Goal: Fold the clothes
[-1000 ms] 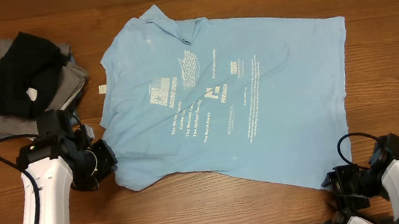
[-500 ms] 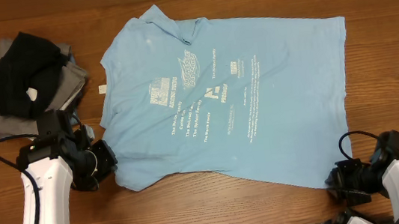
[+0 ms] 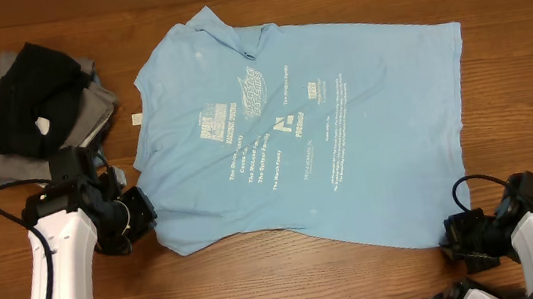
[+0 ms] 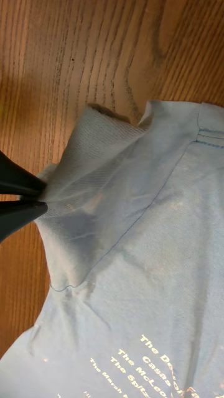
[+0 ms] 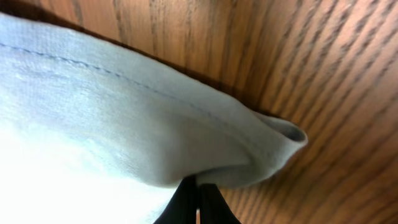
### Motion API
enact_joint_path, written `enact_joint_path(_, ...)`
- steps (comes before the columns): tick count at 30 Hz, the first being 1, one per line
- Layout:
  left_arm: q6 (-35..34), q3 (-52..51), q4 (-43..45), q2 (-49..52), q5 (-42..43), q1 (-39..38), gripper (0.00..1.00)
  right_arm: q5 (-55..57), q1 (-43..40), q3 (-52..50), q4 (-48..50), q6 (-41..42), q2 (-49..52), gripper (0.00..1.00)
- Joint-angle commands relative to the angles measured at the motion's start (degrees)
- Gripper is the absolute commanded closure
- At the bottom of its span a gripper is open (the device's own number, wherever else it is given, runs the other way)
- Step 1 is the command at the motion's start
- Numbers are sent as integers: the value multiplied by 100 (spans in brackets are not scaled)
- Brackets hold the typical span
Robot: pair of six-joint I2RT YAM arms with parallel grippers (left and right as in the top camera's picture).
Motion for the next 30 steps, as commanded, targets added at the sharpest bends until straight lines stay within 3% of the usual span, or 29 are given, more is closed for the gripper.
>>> enact_joint_path(1,175,74,7,17,-11,-2,92,166,24,260,-92,-249,-11,93)
enact_joint_path(6,376,68,-20,17,33,-2,86,179,24,310,-142,-243,-11,96)
enact_joint_path(13,378,-376,201,22,278,-2,52,136,24,310,-105,-243,-11,96)
enact_joint_path(20,-94,-1123,669,28,330,-2,41,136,24,310,-98,-245,-11,96)
enact_joint_path(26,-634,-1593,1344,28,-85,-2,43,136,24,310,-90,-269,-11,96)
enact_joint_path(30,-693,-1797,1558,31,-122,-2,69,101,24,310,-96,-380,-11,96)
